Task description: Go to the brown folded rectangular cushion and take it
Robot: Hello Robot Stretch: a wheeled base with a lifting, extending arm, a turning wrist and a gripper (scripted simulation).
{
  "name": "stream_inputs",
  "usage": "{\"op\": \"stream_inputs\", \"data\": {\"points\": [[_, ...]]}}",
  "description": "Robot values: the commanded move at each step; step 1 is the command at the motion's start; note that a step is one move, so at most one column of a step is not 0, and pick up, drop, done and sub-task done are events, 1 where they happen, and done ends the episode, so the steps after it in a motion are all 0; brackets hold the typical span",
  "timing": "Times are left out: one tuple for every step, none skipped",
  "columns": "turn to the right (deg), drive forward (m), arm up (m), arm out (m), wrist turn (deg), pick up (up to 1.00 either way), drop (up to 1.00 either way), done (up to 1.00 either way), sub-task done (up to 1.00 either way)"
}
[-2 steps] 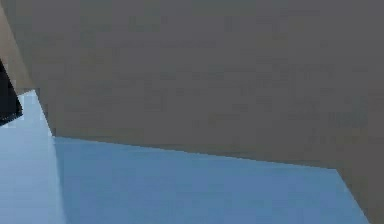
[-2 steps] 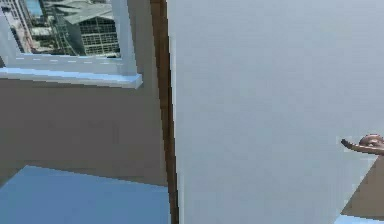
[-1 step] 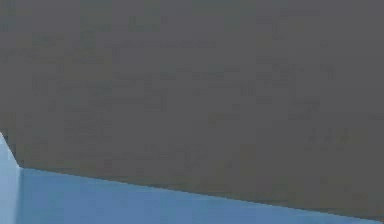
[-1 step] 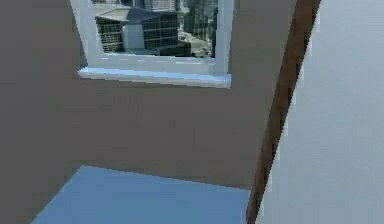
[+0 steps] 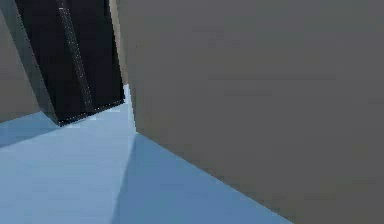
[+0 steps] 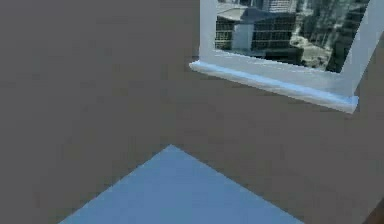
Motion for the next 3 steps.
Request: {"op": "stream_inputs", "data": {"points": [[0.0, 0.65, 0.00, 0.00, 0.0, 0.00, 0.00, 0.00, 0.00], [-45.0, 0.00, 0.00, 0.00, 0.0, 0.00, 0.00, 0.00, 0.00], [-3.0, 0.00, 0.00, 0.00, 0.0, 0.00, 0.00, 0.00, 0.00]]}}
